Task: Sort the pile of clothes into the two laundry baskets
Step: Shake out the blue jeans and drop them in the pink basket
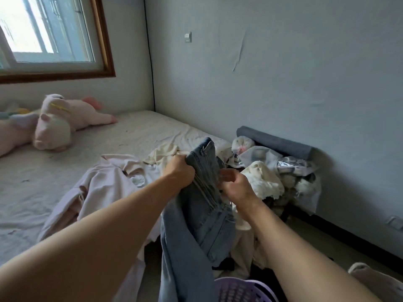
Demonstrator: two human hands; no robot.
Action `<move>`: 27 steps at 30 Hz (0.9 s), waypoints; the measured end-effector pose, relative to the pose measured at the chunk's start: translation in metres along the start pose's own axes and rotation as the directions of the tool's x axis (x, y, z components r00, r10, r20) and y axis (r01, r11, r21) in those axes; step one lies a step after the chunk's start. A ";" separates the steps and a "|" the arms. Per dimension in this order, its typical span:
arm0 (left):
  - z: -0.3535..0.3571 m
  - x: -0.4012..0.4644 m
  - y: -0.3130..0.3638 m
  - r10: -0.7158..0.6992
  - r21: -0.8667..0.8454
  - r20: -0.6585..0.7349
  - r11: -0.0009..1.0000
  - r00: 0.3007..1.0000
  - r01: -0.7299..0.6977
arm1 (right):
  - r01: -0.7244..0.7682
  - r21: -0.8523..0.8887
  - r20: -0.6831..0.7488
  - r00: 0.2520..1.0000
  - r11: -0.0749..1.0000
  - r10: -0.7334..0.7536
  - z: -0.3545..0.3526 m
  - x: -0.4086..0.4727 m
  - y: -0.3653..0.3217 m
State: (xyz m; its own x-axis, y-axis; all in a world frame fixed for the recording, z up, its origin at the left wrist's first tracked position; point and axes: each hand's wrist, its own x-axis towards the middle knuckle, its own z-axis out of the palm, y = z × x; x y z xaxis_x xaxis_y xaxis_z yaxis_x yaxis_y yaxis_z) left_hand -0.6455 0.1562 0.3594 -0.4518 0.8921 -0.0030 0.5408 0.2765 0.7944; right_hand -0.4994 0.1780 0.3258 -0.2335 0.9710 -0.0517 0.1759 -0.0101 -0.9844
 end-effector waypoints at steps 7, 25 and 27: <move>-0.006 -0.025 0.080 0.322 0.079 0.114 0.940 0.940 -0.332 | 0.010 -0.253 -0.140 0.989 0.967 -0.047 -0.067 0.018 -0.016; 0.047 -0.058 0.137 0.360 0.068 0.088 0.928 0.929 -0.366 | -0.270 -0.032 0.008 0.963 0.962 0.270 -0.166 -0.038 -0.001; 0.056 -0.064 0.143 0.353 0.067 0.088 0.931 0.931 -0.359 | -0.292 0.041 -0.019 0.956 0.955 0.293 -0.172 -0.045 0.000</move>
State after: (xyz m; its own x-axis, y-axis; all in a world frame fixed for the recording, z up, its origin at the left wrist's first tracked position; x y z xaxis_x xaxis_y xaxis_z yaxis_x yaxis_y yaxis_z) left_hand -0.4998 0.1587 0.4393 -0.1675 0.9600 0.2245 0.7132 -0.0392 0.6999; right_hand -0.3245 0.1754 0.3571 -0.1534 0.9297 -0.3348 0.1969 -0.3032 -0.9324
